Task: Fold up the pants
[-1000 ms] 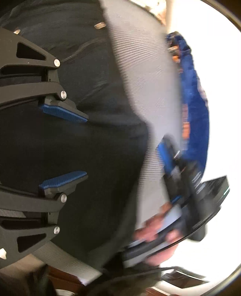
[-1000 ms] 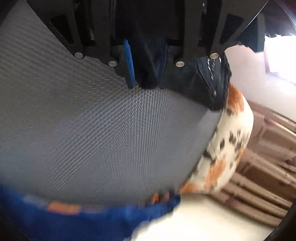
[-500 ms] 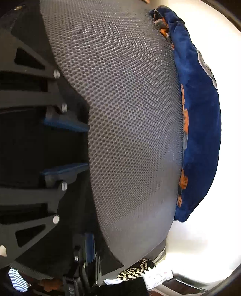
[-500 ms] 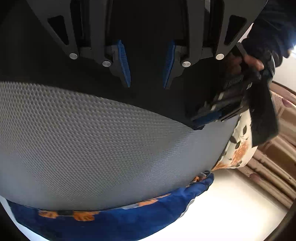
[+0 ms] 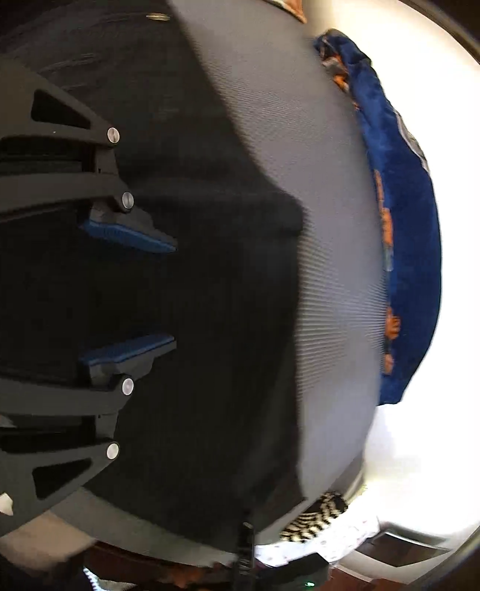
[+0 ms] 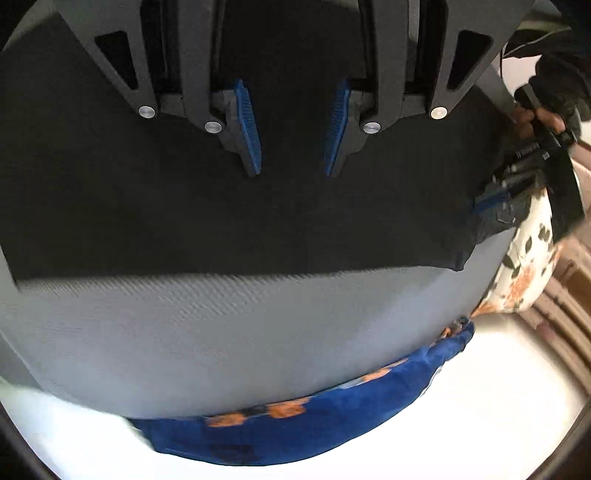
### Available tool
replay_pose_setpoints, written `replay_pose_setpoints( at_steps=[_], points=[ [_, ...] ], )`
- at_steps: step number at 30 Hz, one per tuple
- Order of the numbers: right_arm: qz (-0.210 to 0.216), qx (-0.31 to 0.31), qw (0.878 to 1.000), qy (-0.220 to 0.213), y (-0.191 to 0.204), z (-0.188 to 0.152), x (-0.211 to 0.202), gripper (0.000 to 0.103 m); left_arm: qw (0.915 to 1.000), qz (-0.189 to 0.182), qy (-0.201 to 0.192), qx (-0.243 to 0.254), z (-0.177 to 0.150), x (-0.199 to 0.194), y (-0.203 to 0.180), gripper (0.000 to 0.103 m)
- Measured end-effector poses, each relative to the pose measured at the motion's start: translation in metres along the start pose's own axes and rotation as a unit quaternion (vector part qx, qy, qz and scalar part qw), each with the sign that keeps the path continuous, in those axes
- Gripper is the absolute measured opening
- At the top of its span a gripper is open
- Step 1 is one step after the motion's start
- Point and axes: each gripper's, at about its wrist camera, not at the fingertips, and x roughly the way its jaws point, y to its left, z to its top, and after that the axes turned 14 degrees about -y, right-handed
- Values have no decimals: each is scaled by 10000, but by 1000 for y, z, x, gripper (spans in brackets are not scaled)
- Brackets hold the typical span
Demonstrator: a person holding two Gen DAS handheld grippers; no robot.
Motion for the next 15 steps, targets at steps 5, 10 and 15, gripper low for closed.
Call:
replay_pose_setpoints(
  at_steps=[5,10,15],
  points=[
    [-502,718,9960,-174,-74,-19,-57,37,9996,170,-31,209,-21,-18,-6,50],
    [-728,1728,9804,-610,-146,-35,-128,37,9995,157,103,239,-16,-23,-23,50],
    [-585,2853,9527,-865,-200,-73,-176,37,9985,-415,-147,327,12,-20,-71,56]
  ],
)
